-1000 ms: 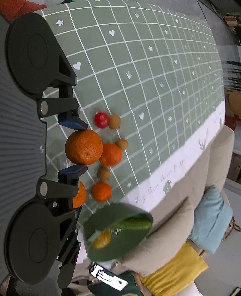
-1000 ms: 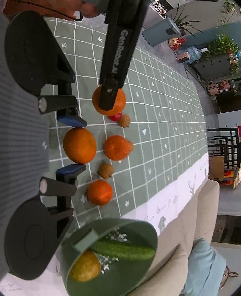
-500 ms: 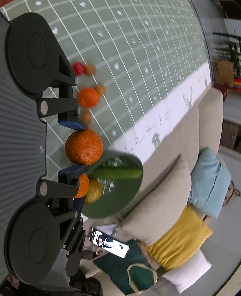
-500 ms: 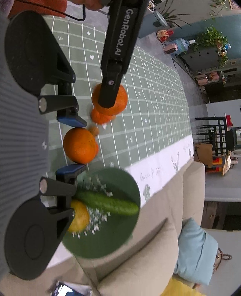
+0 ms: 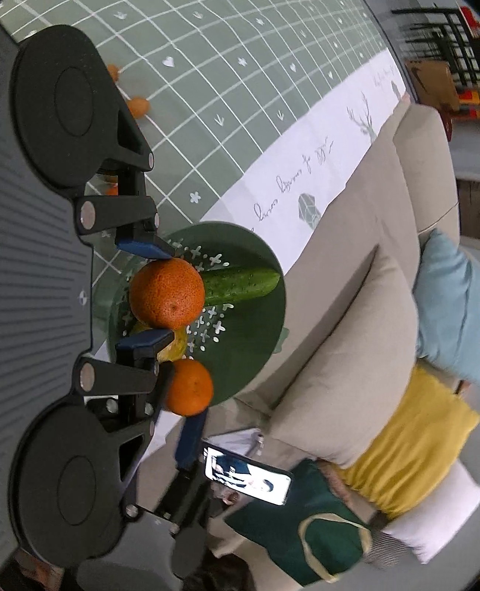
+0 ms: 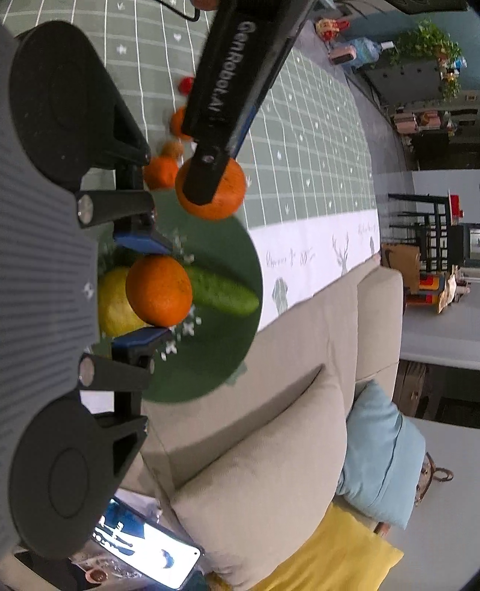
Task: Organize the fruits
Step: 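Lower the orange into the colander with the left tool while the right releases its orange there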
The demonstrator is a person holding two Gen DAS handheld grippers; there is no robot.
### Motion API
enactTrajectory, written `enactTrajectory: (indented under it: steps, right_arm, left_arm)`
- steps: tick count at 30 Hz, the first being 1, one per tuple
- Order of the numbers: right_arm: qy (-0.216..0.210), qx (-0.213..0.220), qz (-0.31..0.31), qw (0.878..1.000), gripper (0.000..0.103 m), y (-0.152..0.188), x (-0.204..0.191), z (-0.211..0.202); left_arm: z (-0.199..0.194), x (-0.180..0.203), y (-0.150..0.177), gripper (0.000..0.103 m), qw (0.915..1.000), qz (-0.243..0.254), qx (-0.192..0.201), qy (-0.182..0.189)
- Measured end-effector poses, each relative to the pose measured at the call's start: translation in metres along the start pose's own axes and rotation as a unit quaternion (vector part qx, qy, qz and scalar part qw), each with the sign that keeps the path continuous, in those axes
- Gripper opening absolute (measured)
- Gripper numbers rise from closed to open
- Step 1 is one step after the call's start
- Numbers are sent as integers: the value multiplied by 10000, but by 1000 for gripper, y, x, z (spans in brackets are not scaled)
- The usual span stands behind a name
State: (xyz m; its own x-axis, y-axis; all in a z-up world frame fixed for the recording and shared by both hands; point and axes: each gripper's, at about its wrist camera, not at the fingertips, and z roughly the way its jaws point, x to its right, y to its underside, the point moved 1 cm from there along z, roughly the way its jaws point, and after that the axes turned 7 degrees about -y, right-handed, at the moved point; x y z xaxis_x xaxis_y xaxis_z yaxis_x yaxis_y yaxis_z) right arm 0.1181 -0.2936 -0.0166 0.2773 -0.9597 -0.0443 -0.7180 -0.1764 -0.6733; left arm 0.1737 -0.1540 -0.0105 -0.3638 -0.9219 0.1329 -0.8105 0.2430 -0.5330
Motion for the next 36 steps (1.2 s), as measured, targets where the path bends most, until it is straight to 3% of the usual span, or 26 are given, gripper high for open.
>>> enactTrajectory:
  steps: [8, 21, 33, 36]
  right_arm:
    - [157, -205, -7, 9997, 40, -9, 28, 32]
    - [91, -641, 108, 9978, 40, -10, 44, 88]
    - [140, -875, 107, 9960, 40, -6, 43, 102]
    - [280, -860, -67, 9959, 44, -7, 38, 98]
  left_arm:
    - [36, 12, -12, 46, 9973, 560, -314, -363]
    - [73, 15, -16, 47, 9912, 942, -631, -683]
    - [78, 13, -14, 49, 9908, 957, -663, -684]
    - [74, 10, -13, 50, 9917, 909, -682, -597]
